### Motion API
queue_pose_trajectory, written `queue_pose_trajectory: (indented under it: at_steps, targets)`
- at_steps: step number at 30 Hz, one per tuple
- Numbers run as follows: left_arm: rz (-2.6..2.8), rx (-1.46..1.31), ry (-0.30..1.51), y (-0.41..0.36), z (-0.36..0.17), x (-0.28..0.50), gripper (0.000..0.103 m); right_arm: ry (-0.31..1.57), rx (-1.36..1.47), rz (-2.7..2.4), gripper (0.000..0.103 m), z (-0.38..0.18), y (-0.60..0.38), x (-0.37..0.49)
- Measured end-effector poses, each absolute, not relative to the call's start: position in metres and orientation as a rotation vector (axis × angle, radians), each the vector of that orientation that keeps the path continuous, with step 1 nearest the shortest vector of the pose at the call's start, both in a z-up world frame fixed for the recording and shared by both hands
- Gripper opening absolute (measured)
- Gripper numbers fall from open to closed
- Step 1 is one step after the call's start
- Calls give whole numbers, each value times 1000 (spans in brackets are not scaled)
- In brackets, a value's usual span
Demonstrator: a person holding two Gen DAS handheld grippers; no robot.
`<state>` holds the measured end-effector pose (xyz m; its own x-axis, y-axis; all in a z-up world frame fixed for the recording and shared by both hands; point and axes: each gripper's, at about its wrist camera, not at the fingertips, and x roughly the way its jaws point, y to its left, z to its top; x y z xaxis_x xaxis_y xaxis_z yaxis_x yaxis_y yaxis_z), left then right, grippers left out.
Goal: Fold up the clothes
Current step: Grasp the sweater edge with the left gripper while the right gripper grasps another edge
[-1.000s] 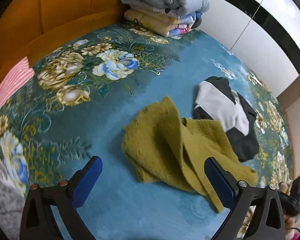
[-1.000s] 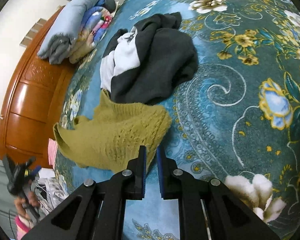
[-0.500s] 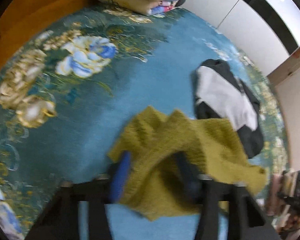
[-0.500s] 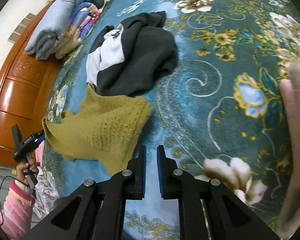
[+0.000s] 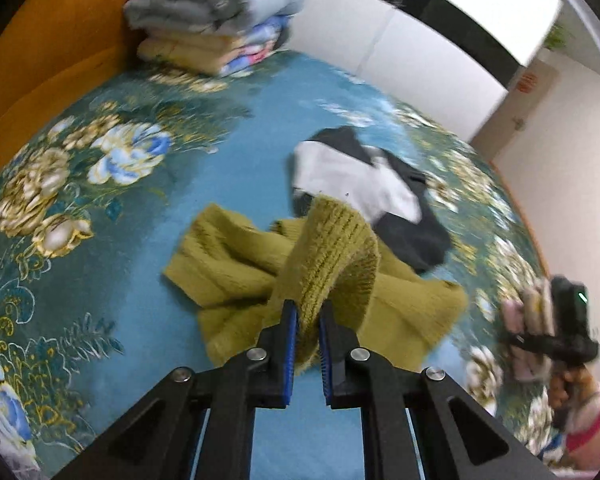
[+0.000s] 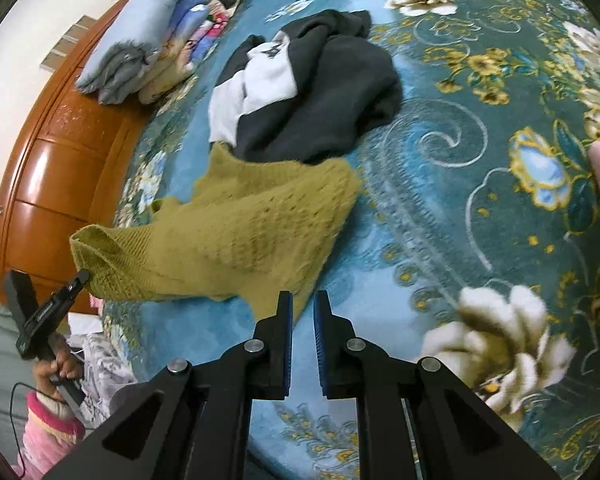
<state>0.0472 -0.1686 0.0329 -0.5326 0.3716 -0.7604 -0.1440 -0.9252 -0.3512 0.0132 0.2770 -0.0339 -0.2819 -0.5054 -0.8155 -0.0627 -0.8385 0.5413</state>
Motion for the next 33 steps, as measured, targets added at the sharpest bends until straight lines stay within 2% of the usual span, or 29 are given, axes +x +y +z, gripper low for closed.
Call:
queue_pose_trajectory:
  at_steps: [5, 10, 21, 25, 28, 30, 33]
  targets:
    - [2453, -1264, -332, -130, 49, 87, 11, -743, 1651, -2193, 11, -35, 279, 23]
    - [2354, -1263, -395, -94, 49, 106, 10, -802, 1633, -2194, 11, -36, 287, 28]
    - [2120, -1441, -263, -9, 18, 93, 11, -837, 1682, -2156, 11, -54, 286, 19]
    - [2071, -1517, -378, -28, 5, 86, 18, -805, 1696, -2199, 11, -52, 289, 9]
    - [2064, -1526, -477, -52, 3, 78, 30, -762, 1707, -2252, 11, -46, 292, -5]
    - [2056, -1498, -543, -73, 7, 72, 56, -707, 1704, -2277, 11, -39, 287, -19]
    - [2054, -1443, -602, -110, 13, 65, 67, -579, 1672, -2297, 13, -24, 268, -49]
